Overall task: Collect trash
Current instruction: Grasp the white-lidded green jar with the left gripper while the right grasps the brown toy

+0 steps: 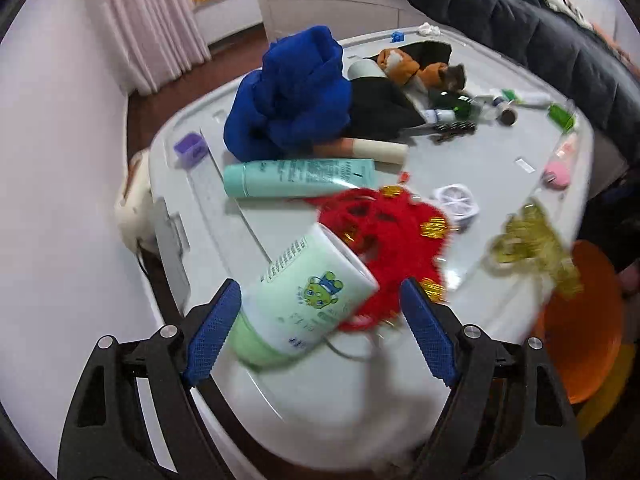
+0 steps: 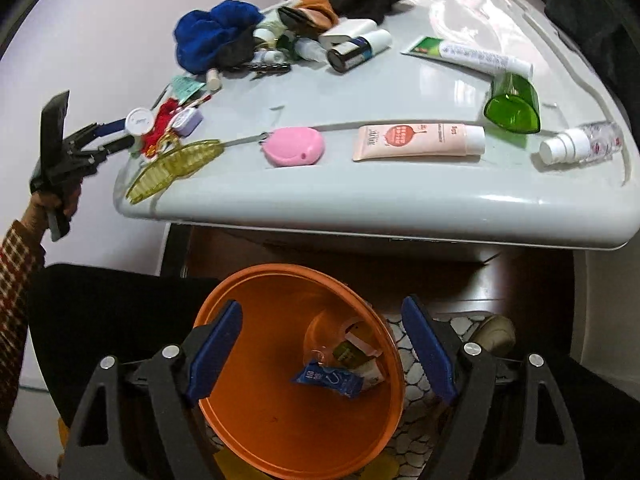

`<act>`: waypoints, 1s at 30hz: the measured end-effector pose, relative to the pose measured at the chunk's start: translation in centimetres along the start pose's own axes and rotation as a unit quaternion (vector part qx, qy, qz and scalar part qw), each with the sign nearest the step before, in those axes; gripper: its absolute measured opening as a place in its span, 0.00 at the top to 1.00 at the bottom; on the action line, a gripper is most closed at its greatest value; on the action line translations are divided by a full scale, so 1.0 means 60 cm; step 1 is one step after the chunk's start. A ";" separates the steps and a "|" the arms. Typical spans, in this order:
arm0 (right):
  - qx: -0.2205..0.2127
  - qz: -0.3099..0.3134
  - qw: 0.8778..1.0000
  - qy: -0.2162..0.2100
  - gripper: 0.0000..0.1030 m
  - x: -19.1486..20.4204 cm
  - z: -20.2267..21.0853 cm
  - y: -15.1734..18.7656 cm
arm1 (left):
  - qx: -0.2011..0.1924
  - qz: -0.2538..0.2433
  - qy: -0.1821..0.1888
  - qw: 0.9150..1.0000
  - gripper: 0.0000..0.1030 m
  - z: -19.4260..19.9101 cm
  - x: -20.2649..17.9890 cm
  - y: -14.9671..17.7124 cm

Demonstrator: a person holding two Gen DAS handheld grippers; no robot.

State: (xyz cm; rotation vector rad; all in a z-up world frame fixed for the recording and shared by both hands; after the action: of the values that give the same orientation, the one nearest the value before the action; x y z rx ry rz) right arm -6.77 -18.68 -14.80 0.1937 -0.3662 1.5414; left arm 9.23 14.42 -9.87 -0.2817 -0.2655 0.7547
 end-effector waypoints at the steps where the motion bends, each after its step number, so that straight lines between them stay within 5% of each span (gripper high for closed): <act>1: 0.000 -0.005 1.000 0.000 0.22 -0.002 0.000 -0.003 | -0.001 0.003 0.004 1.000 0.23 -0.005 0.003 -0.005; 6: -0.011 -0.011 1.000 -0.007 0.22 0.001 0.013 -0.022 | -0.009 0.103 0.049 0.993 0.31 -0.027 0.047 -0.027; 9: -0.020 -0.009 1.000 -0.003 0.22 0.002 0.026 -0.033 | -0.007 0.139 0.041 0.989 0.31 -0.029 0.045 -0.034; 13: -0.036 -0.016 0.999 -0.005 0.21 -0.002 0.043 -0.044 | 0.024 0.132 0.037 0.990 0.30 -0.042 0.045 -0.045; 15: -0.042 -0.024 0.999 -0.008 0.21 -0.007 0.048 -0.043 | 0.059 0.115 0.032 0.991 0.21 -0.068 0.044 -0.043; 17: -0.042 -0.026 0.999 -0.006 0.21 -0.010 0.051 -0.041 | 0.038 0.095 0.024 0.994 0.23 -0.068 0.037 -0.042; 21: -0.046 -0.026 0.999 -0.001 0.21 -0.014 0.055 -0.043 | 0.033 0.140 0.035 0.989 0.48 -0.060 0.053 -0.039; 30: -0.098 0.020 0.994 0.046 0.21 -0.013 0.131 -0.115 | -0.003 0.196 0.020 0.980 0.48 0.024 0.028 -0.031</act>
State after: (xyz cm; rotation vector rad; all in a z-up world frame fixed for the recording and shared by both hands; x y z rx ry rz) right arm -0.75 -22.37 -7.05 -0.0389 -0.4481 1.5370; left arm 11.08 14.54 -7.65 -0.3607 -0.1763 1.1373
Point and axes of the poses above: each gripper's, at about its wrist camera, not at the fingertips, and z roughly against the way its jaws point, x to its left, y to its underside, the point moved 2 cm from there along -z, roughly the way its jaws point, and after that the axes turned 11 degrees about x, right-handed, at the moved point
